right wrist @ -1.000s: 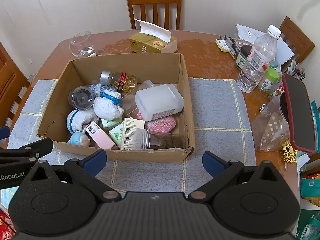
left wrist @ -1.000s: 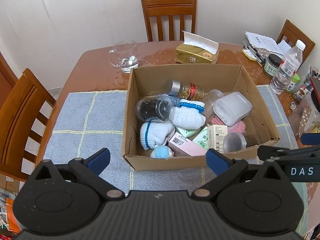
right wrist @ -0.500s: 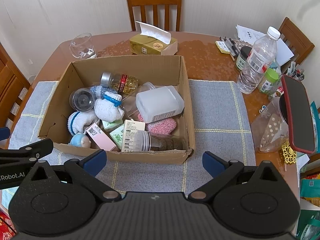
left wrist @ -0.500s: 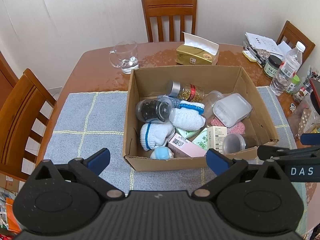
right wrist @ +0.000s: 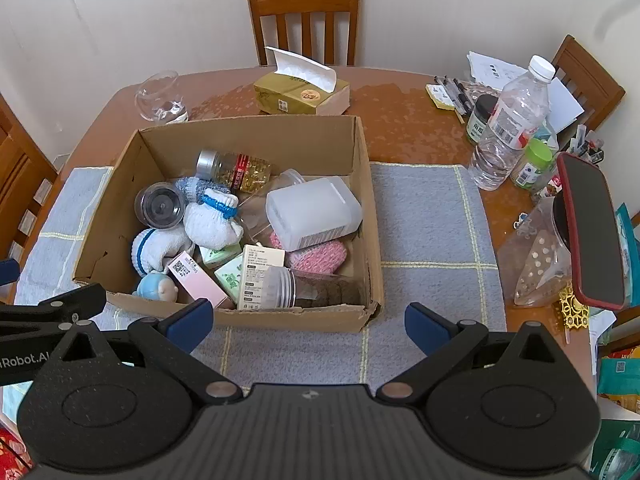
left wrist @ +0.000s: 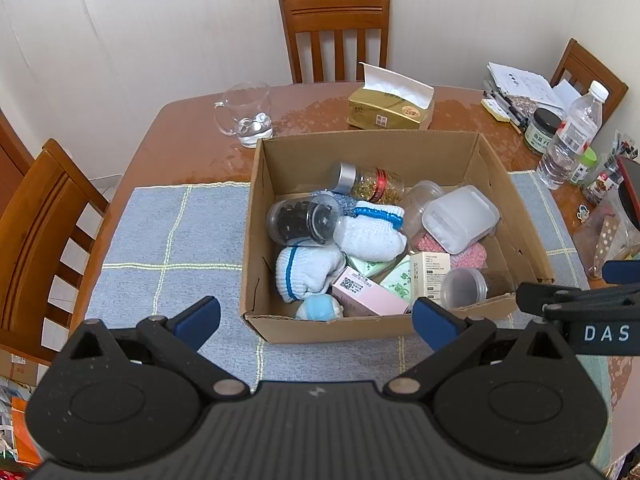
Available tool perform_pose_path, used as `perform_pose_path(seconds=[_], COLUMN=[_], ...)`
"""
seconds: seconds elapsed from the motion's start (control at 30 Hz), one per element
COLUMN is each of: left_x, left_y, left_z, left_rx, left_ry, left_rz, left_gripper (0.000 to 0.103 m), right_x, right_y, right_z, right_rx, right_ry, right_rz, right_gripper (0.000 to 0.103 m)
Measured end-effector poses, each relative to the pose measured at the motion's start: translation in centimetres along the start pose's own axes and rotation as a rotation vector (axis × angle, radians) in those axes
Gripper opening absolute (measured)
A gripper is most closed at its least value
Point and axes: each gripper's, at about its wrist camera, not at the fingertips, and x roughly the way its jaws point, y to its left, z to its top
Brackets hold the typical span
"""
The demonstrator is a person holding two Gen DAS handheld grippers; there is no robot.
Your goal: Organize objects
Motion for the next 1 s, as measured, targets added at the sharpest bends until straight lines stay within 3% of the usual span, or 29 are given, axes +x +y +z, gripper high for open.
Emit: perform_pose_path(seconds=[1.0], left_x=[-0.08], left_y=[0.31], left_z=[-0.01], left_rx=[-0.001], left_ry=[0.0], left_rz=[-0.002], left_gripper=[0.102], right_x=[-0.34], right_y=[0.19], right_z=[0.11], right_rx=[0.0], right_ry=[-0.01], right_rz=[-0.002], right_gripper=[0.103])
